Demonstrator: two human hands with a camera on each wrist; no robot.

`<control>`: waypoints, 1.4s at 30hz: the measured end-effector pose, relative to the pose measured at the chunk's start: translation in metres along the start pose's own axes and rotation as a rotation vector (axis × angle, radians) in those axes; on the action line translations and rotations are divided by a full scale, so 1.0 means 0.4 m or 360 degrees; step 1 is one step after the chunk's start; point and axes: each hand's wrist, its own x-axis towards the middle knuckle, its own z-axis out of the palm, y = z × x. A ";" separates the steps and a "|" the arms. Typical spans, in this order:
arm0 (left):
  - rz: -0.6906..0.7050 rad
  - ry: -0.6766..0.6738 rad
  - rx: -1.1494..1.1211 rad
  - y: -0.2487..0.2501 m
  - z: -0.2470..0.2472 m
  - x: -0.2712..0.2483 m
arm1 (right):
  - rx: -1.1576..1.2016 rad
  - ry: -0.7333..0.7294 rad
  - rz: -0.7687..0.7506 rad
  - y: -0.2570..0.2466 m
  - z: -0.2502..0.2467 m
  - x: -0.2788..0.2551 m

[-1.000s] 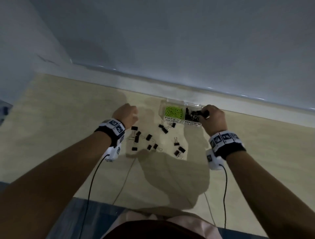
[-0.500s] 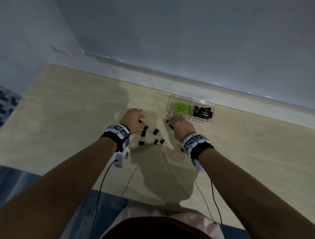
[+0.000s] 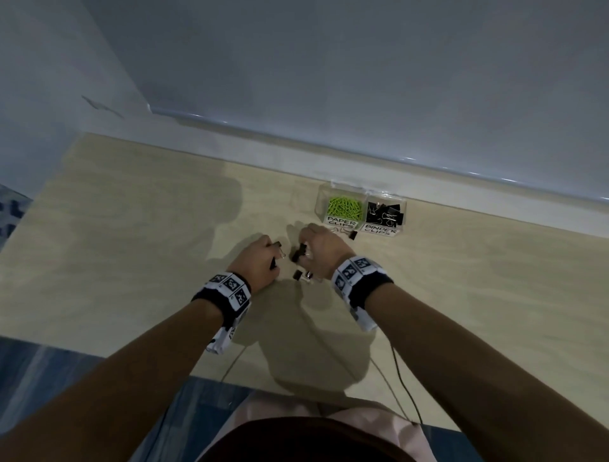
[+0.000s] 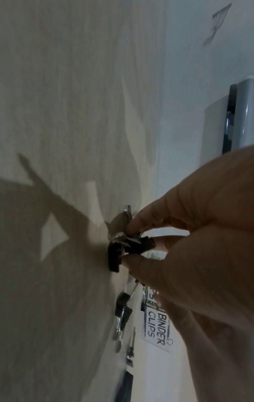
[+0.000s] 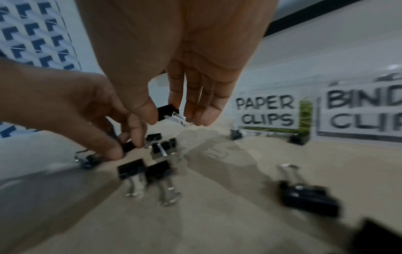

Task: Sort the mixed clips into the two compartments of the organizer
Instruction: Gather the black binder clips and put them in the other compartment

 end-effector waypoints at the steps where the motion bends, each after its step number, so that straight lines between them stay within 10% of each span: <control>1: -0.0014 -0.0008 0.0014 0.001 0.000 0.001 | 0.0017 0.0000 -0.0023 -0.020 0.014 0.008; 10: -0.0075 -0.0090 0.0018 -0.019 -0.010 0.021 | 0.0042 -0.0040 0.0082 -0.018 0.040 -0.004; 18: 0.0170 0.0102 -0.0665 0.196 -0.095 0.122 | 0.0486 0.0857 0.0602 0.201 -0.112 -0.131; 30: 0.0222 0.0140 -0.0624 0.453 -0.100 0.359 | 0.0347 0.0993 0.0623 0.326 -0.103 -0.180; 37: 0.0311 0.0076 -0.0508 0.235 -0.103 0.194 | 0.0188 -0.0014 0.0197 0.209 0.015 -0.243; 42: 0.0124 -0.0163 -0.0261 0.012 -0.070 0.014 | 0.0123 0.0076 0.0073 0.205 0.065 -0.253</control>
